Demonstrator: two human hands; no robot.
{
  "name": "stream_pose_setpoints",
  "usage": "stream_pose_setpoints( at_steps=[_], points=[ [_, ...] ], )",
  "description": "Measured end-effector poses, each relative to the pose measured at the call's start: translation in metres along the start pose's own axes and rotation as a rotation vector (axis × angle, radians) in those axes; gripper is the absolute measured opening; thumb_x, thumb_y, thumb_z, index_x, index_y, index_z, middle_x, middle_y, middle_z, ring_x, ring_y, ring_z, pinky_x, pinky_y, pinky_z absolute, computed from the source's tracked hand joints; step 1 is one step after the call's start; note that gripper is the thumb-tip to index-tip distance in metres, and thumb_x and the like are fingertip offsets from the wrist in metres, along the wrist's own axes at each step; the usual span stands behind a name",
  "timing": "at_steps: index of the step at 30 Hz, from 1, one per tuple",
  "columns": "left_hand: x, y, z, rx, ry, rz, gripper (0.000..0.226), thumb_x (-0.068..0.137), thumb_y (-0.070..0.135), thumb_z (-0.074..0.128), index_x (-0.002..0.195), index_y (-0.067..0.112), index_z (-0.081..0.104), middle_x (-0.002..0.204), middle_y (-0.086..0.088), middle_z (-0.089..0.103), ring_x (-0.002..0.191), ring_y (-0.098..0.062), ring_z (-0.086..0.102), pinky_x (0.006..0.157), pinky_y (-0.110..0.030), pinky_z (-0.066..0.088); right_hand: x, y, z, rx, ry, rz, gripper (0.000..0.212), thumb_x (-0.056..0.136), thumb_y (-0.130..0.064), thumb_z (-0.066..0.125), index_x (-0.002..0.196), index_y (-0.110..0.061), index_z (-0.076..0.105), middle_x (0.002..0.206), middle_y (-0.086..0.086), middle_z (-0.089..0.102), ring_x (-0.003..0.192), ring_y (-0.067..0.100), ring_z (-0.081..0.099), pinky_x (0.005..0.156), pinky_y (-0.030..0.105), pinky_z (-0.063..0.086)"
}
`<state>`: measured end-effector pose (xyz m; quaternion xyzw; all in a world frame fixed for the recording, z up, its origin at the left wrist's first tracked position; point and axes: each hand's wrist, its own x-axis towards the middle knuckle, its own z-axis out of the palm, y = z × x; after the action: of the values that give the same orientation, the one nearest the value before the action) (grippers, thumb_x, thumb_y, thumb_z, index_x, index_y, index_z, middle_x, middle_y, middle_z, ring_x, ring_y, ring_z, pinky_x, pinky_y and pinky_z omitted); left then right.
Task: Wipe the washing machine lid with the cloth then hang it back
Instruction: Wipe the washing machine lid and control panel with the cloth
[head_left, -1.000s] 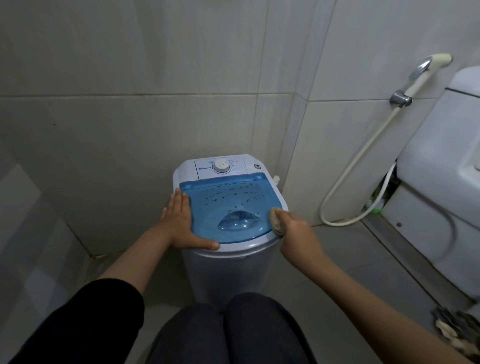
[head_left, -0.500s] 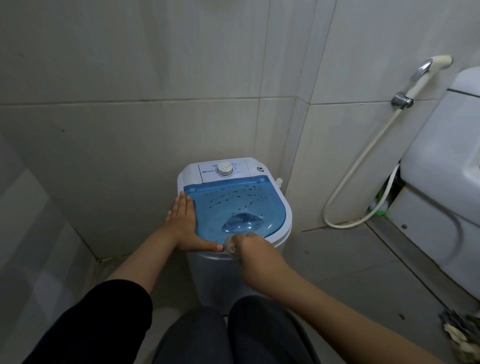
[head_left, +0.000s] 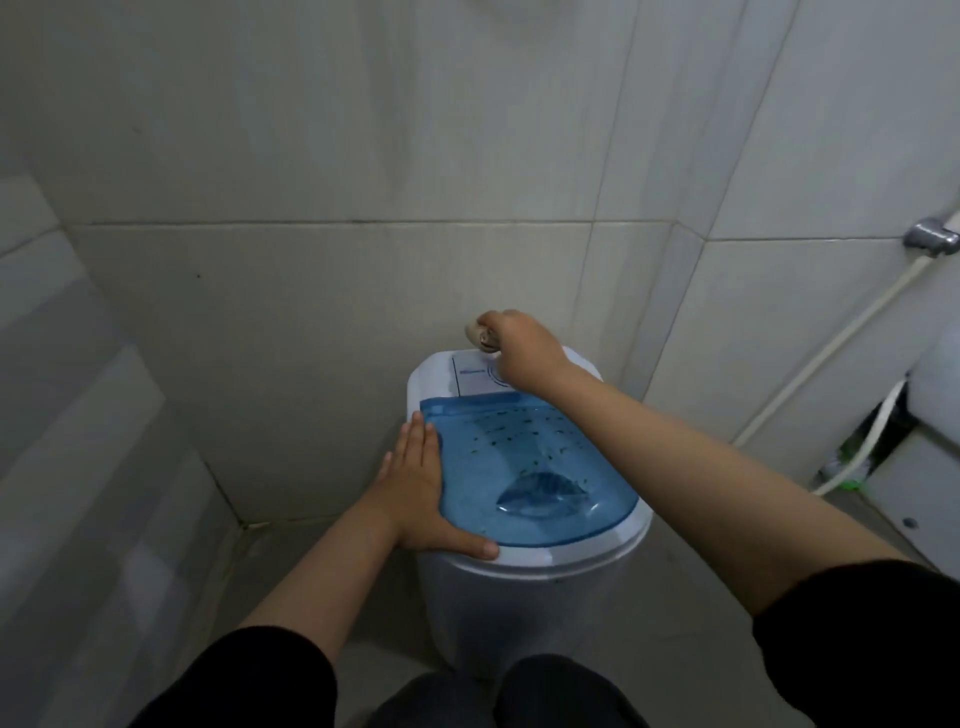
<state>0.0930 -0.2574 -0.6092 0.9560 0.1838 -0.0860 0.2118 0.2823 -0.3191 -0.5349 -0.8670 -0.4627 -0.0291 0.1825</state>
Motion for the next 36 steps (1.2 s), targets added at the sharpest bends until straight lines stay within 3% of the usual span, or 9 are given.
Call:
stream_pose_setpoints(
  at_steps=[5, 11, 14, 17, 19, 25, 30, 34, 36],
  points=[
    [0.0, -0.001, 0.002, -0.012, 0.002, -0.001, 0.16, 0.039, 0.085, 0.064, 0.14, 0.01, -0.033, 0.147, -0.005, -0.043, 0.139, -0.022, -0.033, 0.114, -0.045, -0.011, 0.026, -0.007, 0.029, -0.24, -0.138, -0.082, 0.041, 0.084, 0.001, 0.052, 0.124, -0.007, 0.051, 0.119, 0.018, 0.055, 0.107, 0.038, 0.057, 0.082, 0.042, 0.048],
    [-0.001, -0.002, 0.001, -0.008, 0.006, -0.001, 0.158, 0.041, 0.083, 0.066, 0.141, 0.009, -0.031, 0.148, -0.006, -0.042, 0.138, -0.021, -0.034, 0.114, -0.044, -0.011, 0.011, -0.008, 0.046, -0.393, -0.064, -0.166, 0.039, 0.088, -0.003, 0.048, 0.126, -0.011, 0.05, 0.119, 0.014, 0.058, 0.104, 0.035, 0.058, 0.094, 0.04, 0.04],
    [-0.001, -0.001, 0.001, -0.008, 0.006, -0.007, 0.158, 0.04, 0.084, 0.065, 0.141, 0.009, -0.031, 0.149, -0.005, -0.04, 0.139, -0.021, -0.033, 0.114, -0.045, -0.011, -0.006, -0.011, 0.047, -0.329, -0.032, -0.225, 0.044, 0.089, 0.002, 0.043, 0.129, -0.013, 0.049, 0.12, 0.014, 0.057, 0.109, 0.035, 0.055, 0.099, 0.037, 0.037],
    [-0.001, 0.001, 0.001, 0.006, 0.006, -0.017, 0.158, 0.04, 0.084, 0.064, 0.142, 0.008, -0.029, 0.15, -0.007, -0.039, 0.139, -0.022, -0.033, 0.114, -0.045, -0.01, -0.02, -0.014, 0.047, -0.273, -0.064, -0.234, 0.049, 0.087, 0.003, 0.044, 0.133, -0.014, 0.047, 0.12, 0.014, 0.056, 0.107, 0.035, 0.055, 0.087, 0.037, 0.043],
    [-0.002, 0.0, 0.0, 0.004, 0.0, -0.018, 0.158, 0.041, 0.084, 0.064, 0.142, 0.008, -0.03, 0.15, -0.007, -0.04, 0.139, -0.022, -0.033, 0.115, -0.046, -0.01, -0.027, -0.013, 0.044, -0.216, -0.131, -0.21, 0.053, 0.083, 0.003, 0.048, 0.132, -0.017, 0.05, 0.119, 0.013, 0.057, 0.105, 0.035, 0.058, 0.079, 0.038, 0.046],
    [-0.004, 0.002, -0.001, -0.004, -0.003, -0.002, 0.157, 0.043, 0.082, 0.065, 0.141, 0.008, -0.032, 0.148, -0.008, -0.041, 0.138, -0.023, -0.033, 0.117, -0.049, -0.008, -0.008, -0.004, -0.001, -0.132, -0.385, -0.166, 0.046, 0.072, 0.006, 0.048, 0.111, -0.013, 0.064, 0.112, 0.01, 0.068, 0.105, 0.031, 0.061, 0.086, 0.038, 0.051],
    [0.0, -0.001, 0.001, 0.009, 0.005, -0.01, 0.16, 0.038, 0.086, 0.063, 0.141, 0.008, -0.032, 0.148, -0.007, -0.042, 0.139, -0.022, -0.033, 0.113, -0.044, -0.011, 0.021, 0.017, -0.015, -0.146, -0.102, -0.071, 0.048, 0.079, -0.003, 0.056, 0.123, -0.02, 0.057, 0.121, 0.012, 0.064, 0.109, 0.033, 0.059, 0.083, 0.036, 0.048],
    [-0.001, -0.001, 0.001, 0.004, -0.002, -0.014, 0.159, 0.039, 0.085, 0.064, 0.141, 0.008, -0.032, 0.148, -0.006, -0.042, 0.138, -0.022, -0.034, 0.116, -0.045, -0.01, 0.021, 0.023, 0.012, -0.194, -0.164, -0.035, 0.047, 0.082, 0.001, 0.052, 0.126, -0.017, 0.055, 0.122, 0.015, 0.058, 0.107, 0.037, 0.058, 0.085, 0.04, 0.049],
    [-0.001, -0.001, 0.0, 0.006, -0.005, -0.013, 0.158, 0.04, 0.084, 0.064, 0.141, 0.008, -0.032, 0.148, -0.006, -0.042, 0.138, -0.021, -0.034, 0.116, -0.046, -0.01, 0.013, 0.025, 0.024, -0.2, -0.106, -0.026, 0.046, 0.08, 0.005, 0.05, 0.122, -0.013, 0.056, 0.119, 0.016, 0.057, 0.101, 0.039, 0.059, 0.081, 0.042, 0.052]
  ],
)
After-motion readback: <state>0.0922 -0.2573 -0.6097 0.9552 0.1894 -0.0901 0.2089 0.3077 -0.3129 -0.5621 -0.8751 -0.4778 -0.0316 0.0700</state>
